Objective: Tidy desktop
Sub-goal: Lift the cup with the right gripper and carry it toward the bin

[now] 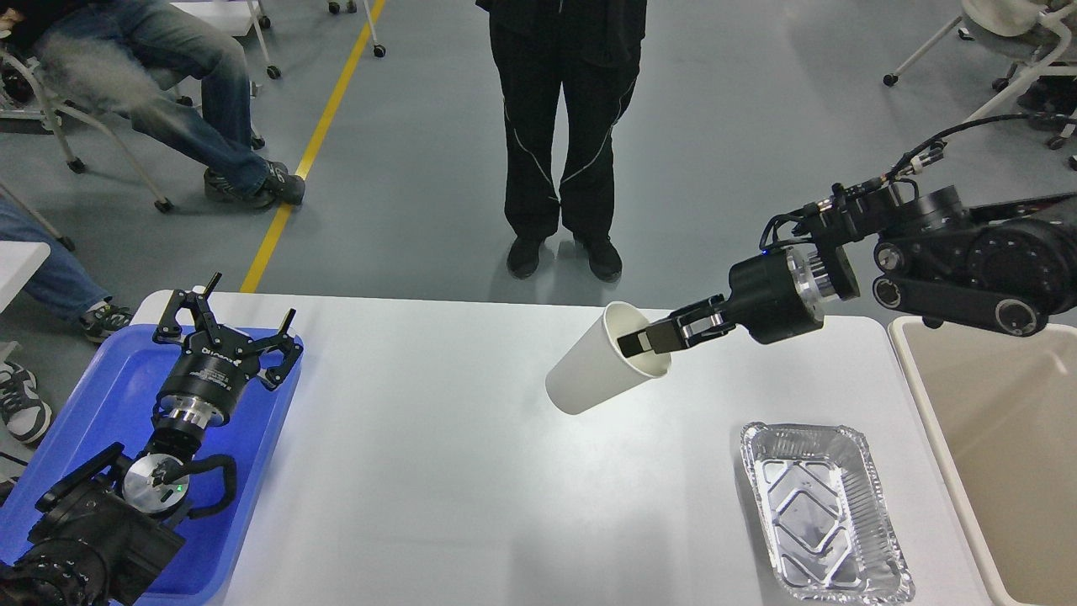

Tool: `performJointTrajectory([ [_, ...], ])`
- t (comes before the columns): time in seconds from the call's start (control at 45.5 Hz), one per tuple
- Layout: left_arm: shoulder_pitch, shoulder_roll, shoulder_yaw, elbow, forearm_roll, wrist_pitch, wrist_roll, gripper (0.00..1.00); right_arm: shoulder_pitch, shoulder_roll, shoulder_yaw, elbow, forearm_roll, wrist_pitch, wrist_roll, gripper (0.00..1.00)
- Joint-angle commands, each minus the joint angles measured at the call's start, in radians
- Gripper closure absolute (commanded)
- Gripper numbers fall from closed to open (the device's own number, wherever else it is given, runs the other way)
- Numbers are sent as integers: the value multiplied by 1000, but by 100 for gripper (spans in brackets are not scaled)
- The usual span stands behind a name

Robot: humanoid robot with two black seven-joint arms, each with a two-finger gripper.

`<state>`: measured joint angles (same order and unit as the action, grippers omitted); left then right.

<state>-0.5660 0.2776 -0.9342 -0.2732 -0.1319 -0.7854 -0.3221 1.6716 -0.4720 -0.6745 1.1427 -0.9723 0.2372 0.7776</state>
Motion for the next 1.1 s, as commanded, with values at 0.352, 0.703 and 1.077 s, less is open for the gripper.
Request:
performJointTrajectory([
  [0.352, 0, 0, 0, -1, 0, 0, 0, 0, -88, -102, 47, -179, 265, 60, 0, 100],
  [0.703, 0, 0, 0, 0, 0, 0, 0, 0, -314, -200, 49, -540, 475, 66, -6, 100],
  [1.077, 0, 0, 0, 0, 0, 0, 0, 0, -566, -200, 50, -1005, 765, 143, -138, 100],
])
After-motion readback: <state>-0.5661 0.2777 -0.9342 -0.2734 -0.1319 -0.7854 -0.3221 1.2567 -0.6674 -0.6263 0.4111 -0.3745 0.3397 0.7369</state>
